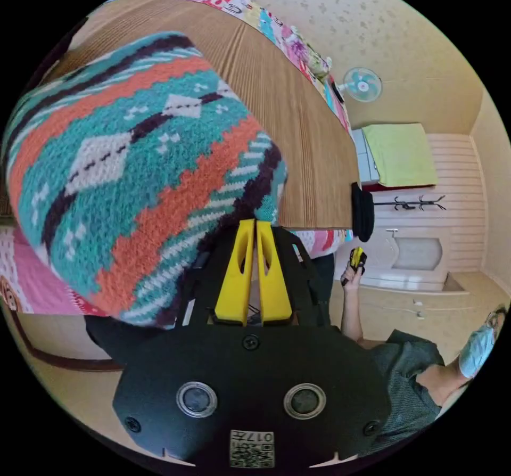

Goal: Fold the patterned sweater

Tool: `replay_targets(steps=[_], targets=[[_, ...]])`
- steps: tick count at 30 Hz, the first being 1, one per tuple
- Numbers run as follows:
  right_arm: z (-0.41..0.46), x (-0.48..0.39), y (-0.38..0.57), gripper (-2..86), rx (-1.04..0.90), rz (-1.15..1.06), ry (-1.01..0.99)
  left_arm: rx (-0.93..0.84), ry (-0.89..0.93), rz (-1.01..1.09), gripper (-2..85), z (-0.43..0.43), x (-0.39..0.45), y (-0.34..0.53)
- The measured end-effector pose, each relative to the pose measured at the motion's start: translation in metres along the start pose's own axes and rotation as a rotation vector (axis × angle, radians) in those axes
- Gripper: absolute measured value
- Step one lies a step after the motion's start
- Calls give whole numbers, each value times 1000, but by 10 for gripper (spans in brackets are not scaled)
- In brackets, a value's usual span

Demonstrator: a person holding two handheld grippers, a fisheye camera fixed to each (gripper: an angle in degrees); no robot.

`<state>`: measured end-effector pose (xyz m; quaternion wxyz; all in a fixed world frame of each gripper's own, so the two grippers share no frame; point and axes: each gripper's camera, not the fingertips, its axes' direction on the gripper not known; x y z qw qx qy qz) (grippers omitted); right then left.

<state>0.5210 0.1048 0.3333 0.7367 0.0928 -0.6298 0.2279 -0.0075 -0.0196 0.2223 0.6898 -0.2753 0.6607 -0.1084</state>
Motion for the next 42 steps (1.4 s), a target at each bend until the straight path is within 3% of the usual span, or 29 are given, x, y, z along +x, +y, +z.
replay_targets(steps=[3, 10, 14, 17, 19, 22, 26, 31, 35, 38, 40, 42], targets=[[58, -6, -14, 21, -138, -65, 35, -60, 36, 87, -10, 52, 27, 2], [211, -11, -44, 137, -369, -196, 319, -377, -297, 405, -10, 136, 91, 18], [287, 25, -48, 159, -535, -170, 367, -347, -324, 434, -10, 111, 80, 33], [318, 46, -30, 107, -584, -153, 282, -190, -249, 360, -9, 56, 50, 50], [311, 15, -6, 78, -492, -268, 33, 11, -173, 288, -6, -5, 18, 77], [319, -26, 38, 74, -561, -394, -184, 326, -7, 162, 11, -90, -33, 128], [340, -62, 101, 74, -734, -557, -112, 608, 318, 80, 99, -161, -104, 184], [385, -75, 186, 76, -1030, -682, 18, 543, 397, -25, 206, -192, -161, 196], [407, -80, 230, 77, -1143, -784, 109, 413, 308, -28, 225, -198, -168, 203], [422, -83, 261, 76, -1219, -906, 189, 278, 153, -43, 218, -191, -174, 214], [428, -84, 277, 74, -1235, -964, 235, 203, 3, -70, 165, -181, -195, 231], [428, -81, 282, 73, -1247, -970, 260, 184, 37, -73, 121, -175, -223, 250]])
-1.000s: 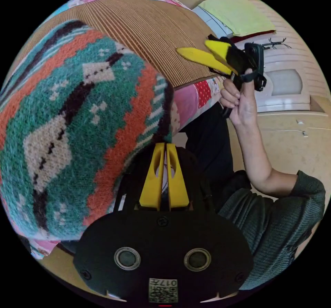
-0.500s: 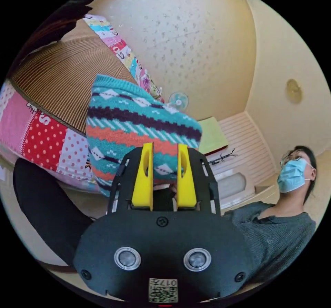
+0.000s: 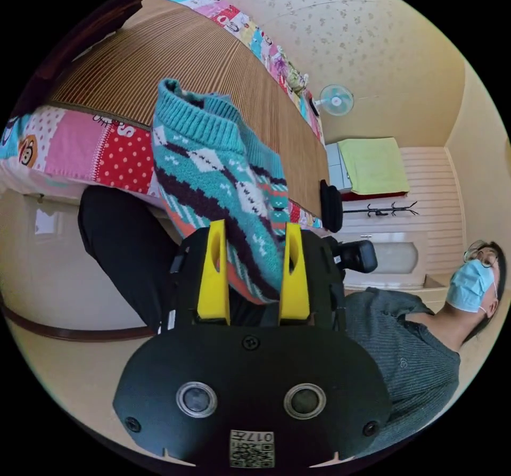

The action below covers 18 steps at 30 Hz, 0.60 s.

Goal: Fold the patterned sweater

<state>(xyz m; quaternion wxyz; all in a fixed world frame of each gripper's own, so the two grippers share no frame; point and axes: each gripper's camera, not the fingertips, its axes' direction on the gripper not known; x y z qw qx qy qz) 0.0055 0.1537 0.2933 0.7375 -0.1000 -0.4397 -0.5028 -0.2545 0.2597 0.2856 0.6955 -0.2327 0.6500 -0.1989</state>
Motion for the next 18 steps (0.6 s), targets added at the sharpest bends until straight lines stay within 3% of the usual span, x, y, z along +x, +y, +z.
replay_targets(steps=[2, 5, 10, 14, 18], targets=[[1, 1, 6, 72, 6, 6, -22, 13, 110, 18, 90, -2, -29, 18], [-21, 16, 18, 71, 130, 73, -184, 162, 321, 229, 69, -15, -62, 43], [-103, 55, 29, 71, 586, 57, -568, 363, 772, 660, 53, -40, -74, 29], [-154, 64, 45, 71, 807, -5, -682, 483, 1093, 1010, 51, -58, -61, 21], [-178, 81, 105, 40, 1059, -59, -795, 476, 1450, 1273, 48, -64, -48, 14]])
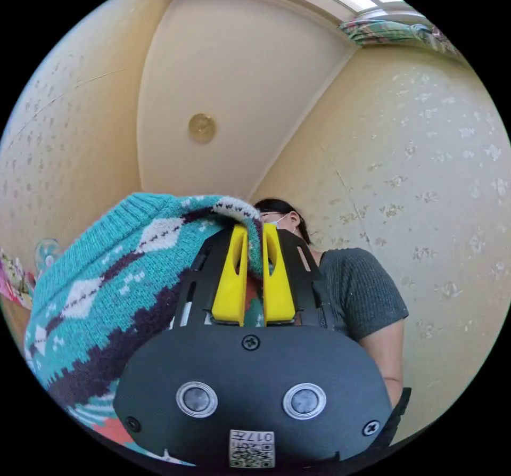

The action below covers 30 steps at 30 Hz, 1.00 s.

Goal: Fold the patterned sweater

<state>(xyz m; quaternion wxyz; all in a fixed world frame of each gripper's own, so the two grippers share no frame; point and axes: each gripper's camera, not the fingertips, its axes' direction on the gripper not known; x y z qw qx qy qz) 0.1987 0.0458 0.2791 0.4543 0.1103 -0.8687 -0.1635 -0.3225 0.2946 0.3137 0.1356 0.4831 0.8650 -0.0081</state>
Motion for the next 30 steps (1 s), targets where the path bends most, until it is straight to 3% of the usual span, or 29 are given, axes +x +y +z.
replay_targets(steps=[2, 4, 7, 10, 13, 15, 19, 20, 22, 23, 26, 30], targets=[[-28, -8, 14, 30, 68, 9, 125, 0, 108, 35, 48, 8, 2, -2], [-57, -11, 34, 29, 98, 194, 475, -31, 223, 50, 47, 24, 8, -4], [-75, -19, 52, 55, 136, 305, 803, -31, 354, 62, 47, 45, 16, 2], [-79, -7, 56, 136, 185, 351, 912, 43, 468, 37, 48, 57, 19, 15], [-68, 27, 49, 191, 73, 413, 1049, 142, 572, 3, 46, 67, 17, 34], [-55, 48, 45, 200, 17, 402, 1133, 179, 622, -9, 46, 77, 19, 46], [-20, 82, 38, 181, -35, 316, 1105, 252, 666, -98, 46, 105, 19, 71], [-15, 86, 37, 170, -41, 319, 1090, 260, 669, -111, 46, 109, 19, 74], [0, 81, 36, 59, -11, 290, 1064, 261, 626, -162, 47, 122, 24, 81], [3, 77, 35, 56, 5, 294, 1108, 256, 610, -168, 47, 124, 27, 80], [14, 32, 21, 47, 104, 213, 1329, 176, 483, -210, 48, 127, 47, 72], [37, -59, -16, 42, 259, 21, 1665, -56, 161, -314, 48, 132, 76, 62]])
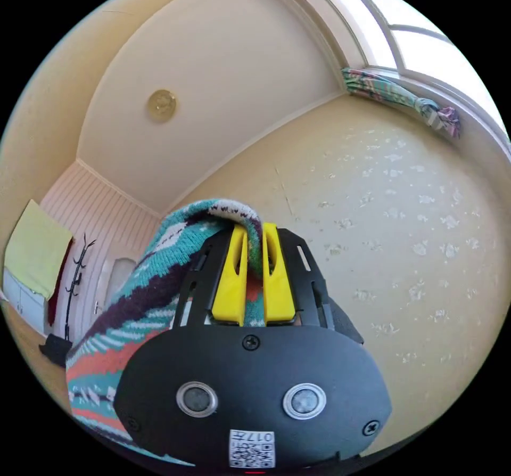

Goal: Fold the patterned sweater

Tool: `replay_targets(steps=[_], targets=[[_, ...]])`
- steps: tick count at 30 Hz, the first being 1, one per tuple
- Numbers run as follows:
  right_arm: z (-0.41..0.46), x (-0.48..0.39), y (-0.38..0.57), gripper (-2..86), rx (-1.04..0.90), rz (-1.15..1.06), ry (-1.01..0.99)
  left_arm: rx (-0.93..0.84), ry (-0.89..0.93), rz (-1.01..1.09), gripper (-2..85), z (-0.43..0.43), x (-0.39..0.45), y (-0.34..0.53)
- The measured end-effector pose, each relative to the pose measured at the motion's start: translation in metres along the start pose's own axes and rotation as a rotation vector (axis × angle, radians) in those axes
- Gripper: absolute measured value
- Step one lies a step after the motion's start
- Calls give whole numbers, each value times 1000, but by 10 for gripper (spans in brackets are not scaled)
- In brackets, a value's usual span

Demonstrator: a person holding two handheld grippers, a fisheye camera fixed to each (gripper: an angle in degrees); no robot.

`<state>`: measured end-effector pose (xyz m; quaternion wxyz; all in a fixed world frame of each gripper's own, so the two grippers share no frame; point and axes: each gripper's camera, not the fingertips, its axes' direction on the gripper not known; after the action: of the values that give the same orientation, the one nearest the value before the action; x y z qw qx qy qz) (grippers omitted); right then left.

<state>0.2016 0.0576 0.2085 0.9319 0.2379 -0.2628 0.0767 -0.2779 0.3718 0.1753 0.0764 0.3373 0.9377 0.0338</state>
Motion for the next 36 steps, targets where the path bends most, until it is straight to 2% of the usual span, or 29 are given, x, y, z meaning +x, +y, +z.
replay_targets(steps=[3, 7, 10, 14, 16, 17, 18, 19, 20, 22, 23, 25, 26, 27, 28, 30, 31, 33, 36], targets=[[-68, -35, -23, 40, 229, -41, 194, -158, -293, -122, 48, 14, 13, 4], [-149, -91, -38, 40, 541, -115, 265, -421, -752, -291, 45, 50, 6, 18], [-182, -134, -37, 41, 710, -210, 247, -551, -909, -336, 42, 86, -20, 29], [-207, -181, -30, 40, 899, -360, 332, -555, -1028, -216, 41, 136, -37, 9], [-211, -194, -37, 41, 943, -477, 394, -470, -1248, -73, 40, 170, -42, -27], [-209, -196, -40, 41, 945, -510, 421, -453, -1303, -45, 41, 178, -45, -38], [-199, -198, -51, 41, 936, -563, 521, -416, -1380, -1, 41, 194, -56, -65], [-181, -197, -69, 41, 894, -598, 661, -383, -1409, 12, 41, 205, -72, -97], [-170, -194, -81, 41, 857, -612, 720, -378, -1419, 7, 42, 208, -83, -116], [-115, -162, -137, 40, 663, -681, 806, -409, -1507, -65, 45, 208, -145, -194], [-99, -150, -152, 40, 605, -693, 798, -426, -1541, -92, 46, 205, -166, -213], [-20, -90, -216, 39, 317, -677, 695, -527, -1720, -216, 55, 176, -261, -272], [3, -72, -233, 39, 217, -642, 655, -542, -1770, -255, 59, 165, -283, -281], [53, -31, -261, 40, -9, -536, 579, -560, -1858, -363, 68, 138, -324, -292], [103, 12, -275, 40, -237, -397, 524, -542, -1927, -501, 80, 107, -353, -293], [162, 69, -265, 34, -513, -205, 454, -461, -1967, -629, 74, 74, -373, -276], [185, 92, -244, 27, -612, -146, 381, -429, -1930, -650, 57, 62, -382, -257], [206, 109, -205, 18, -651, -140, 242, -446, -1849, -671, 28, 54, -397, -219], [242, 131, -135, 9, -776, -85, 155, -561, -1743, -825, -2, 42, -429, -144]])
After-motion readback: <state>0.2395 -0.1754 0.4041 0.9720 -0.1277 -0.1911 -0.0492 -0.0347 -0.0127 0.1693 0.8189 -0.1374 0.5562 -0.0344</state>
